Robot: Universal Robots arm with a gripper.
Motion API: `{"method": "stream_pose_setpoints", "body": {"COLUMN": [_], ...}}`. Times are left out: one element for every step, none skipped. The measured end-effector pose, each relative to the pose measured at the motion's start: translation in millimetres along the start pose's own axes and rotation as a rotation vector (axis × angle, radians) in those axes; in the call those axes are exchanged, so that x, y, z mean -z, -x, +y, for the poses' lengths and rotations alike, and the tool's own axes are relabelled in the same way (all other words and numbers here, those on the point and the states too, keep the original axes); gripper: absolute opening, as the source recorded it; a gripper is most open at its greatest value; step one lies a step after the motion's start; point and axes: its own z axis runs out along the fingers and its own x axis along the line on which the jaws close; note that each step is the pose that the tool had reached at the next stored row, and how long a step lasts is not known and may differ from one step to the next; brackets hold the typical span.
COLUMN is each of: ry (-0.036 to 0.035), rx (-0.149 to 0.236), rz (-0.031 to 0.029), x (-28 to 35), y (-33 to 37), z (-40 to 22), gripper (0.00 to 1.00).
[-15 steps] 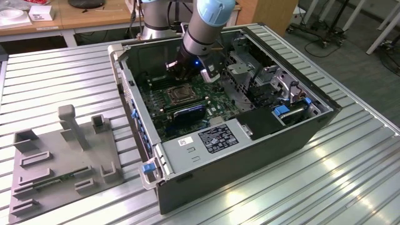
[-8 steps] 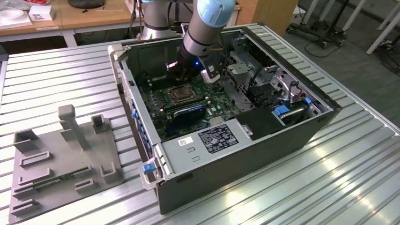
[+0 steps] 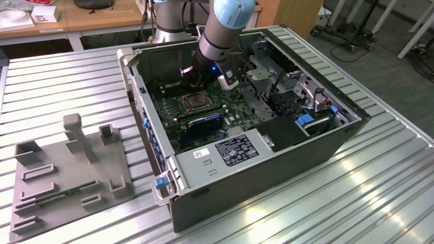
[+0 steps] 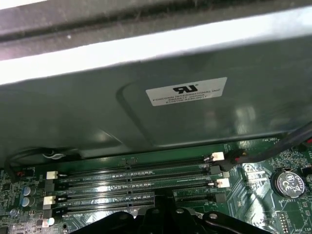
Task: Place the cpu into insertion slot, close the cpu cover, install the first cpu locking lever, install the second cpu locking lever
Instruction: 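Install the first cpu locking lever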
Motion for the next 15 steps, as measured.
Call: {"method": "stream_pose_setpoints", "body": {"ry": [0.0000, 0.0001, 0.0003, 0.0002, 0.0002, -0.0002, -0.0001, 0.0001, 0.0000, 0.0003, 0.0003, 0.0002, 0.0002, 0.0004, 0.0003], "rx": [0.000, 0.000, 0.000, 0.000, 0.000, 0.000, 0.000, 0.000, 0.000, 0.000, 0.000, 0.000, 0.000, 0.000, 0.000], "rz": [0.0000, 0.0000, 0.0000, 0.0000, 0.0000, 0.0005, 0.0003, 0.0001, 0.0000, 0.0000, 0.0001, 0.0001, 0.0001, 0.0000, 0.0000], "x": [0.1, 0.3, 0.4, 0.6, 0.9, 1.5, 2.1, 2.7, 3.2, 3.2, 3.3, 3.5, 3.7, 3.9, 4.1], "y": [0.0, -0.1, -0.1, -0.1, -0.2, -0.3, -0.4, -0.5, -0.5, -0.5, -0.3, 0.0, 0.2, 0.4, 0.6], "z": [0.2, 0.3, 0.4, 0.5, 0.6, 0.7, 1.0, 1.2, 1.4, 1.4, 1.3, 0.9, 0.3, -0.4, -1.3], "gripper": [0.11, 0.11, 0.11, 0.11, 0.11, 0.11, 0.11, 0.11, 0.11, 0.11, 0.11, 0.11, 0.11, 0.11, 0.11]}}
